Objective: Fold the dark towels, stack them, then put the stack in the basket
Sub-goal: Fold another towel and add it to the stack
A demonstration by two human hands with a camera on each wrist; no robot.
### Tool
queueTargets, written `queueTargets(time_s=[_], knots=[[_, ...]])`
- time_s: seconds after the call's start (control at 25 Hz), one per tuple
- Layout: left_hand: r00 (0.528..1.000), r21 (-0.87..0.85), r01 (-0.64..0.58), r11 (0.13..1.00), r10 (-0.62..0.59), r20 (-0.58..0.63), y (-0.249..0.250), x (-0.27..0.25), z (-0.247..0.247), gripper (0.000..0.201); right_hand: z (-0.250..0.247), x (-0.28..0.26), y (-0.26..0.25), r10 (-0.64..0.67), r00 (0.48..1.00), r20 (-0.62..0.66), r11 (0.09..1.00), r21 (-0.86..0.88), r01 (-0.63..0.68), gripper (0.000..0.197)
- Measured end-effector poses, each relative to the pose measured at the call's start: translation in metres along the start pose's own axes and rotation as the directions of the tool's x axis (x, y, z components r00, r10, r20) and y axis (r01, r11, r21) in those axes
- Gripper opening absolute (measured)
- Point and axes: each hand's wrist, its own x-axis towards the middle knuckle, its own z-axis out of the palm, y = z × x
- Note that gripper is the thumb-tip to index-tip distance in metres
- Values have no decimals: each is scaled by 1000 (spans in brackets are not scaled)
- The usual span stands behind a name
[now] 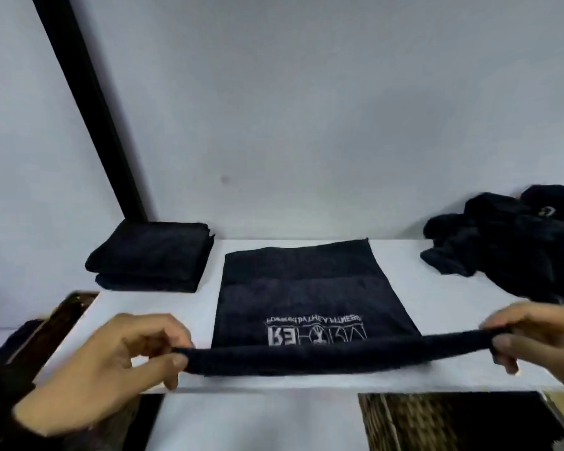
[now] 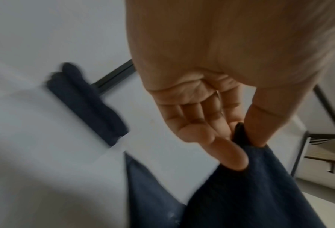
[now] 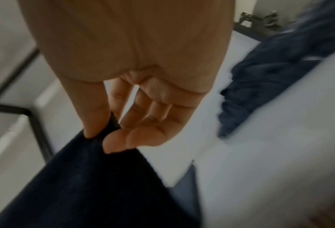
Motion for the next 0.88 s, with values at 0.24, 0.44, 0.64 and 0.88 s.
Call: queueTargets(time_s=[0.24,0.44,0.64,0.88], knots=[[991,-87,129,988,-125,52,-35,-32,17,3,32,-50,30,181,980,76,982,-70,-176,21],[988,-53,62,997,-54,144,-35,-31,11,11,37,-37,18,129,983,132,992,-10,-129,51],[953,-100,166,981,-134,273,-25,-7,8,10,41,2,10,122,963,242,993,-32,-117,9],[965,221,118,968,-165,204,-56,81,19,11,70,78,43,102,944,314,897,-440,49,21]])
